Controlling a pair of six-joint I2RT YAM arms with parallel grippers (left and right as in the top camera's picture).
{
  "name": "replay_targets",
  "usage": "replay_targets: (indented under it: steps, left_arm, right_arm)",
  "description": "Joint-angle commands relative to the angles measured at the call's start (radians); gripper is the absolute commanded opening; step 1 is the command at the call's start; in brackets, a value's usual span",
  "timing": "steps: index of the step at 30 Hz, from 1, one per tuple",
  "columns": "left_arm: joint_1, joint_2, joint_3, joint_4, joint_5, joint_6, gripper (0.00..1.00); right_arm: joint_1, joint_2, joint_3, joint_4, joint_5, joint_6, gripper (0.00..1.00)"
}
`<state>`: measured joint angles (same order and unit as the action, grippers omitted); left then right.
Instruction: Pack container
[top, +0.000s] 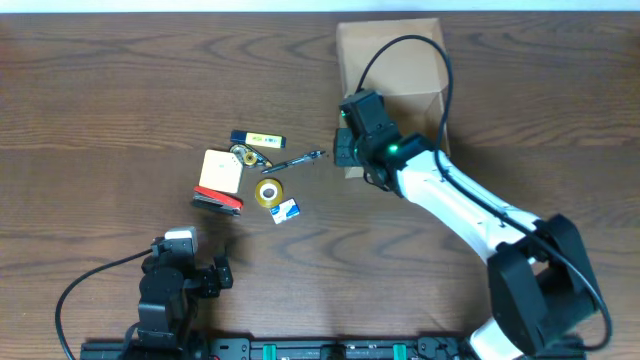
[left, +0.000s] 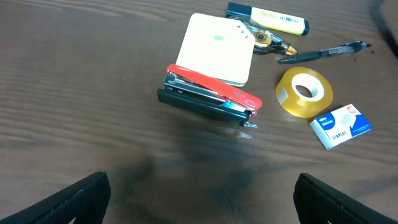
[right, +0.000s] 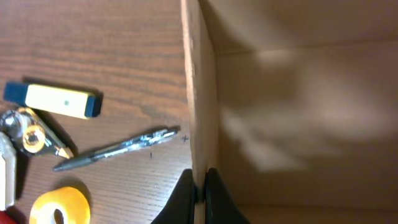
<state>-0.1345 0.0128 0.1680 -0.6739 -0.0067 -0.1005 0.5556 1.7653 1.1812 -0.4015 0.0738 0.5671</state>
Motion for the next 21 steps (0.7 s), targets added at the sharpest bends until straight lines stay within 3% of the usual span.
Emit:
replay_targets:
  steps: [1,21]
  left_arm:
    - [0.003,-0.006,-0.010,-0.005,0.000,-0.004,0.95]
    - [0.003,-0.006,-0.010,-0.010,-0.011,-0.003,0.95]
  right_arm:
    - [0.021,0.026,0.003,0.006,-0.065,0.052,0.02]
    - [0.061,0.071,0.051,0.021,-0.067,0.181,0.02]
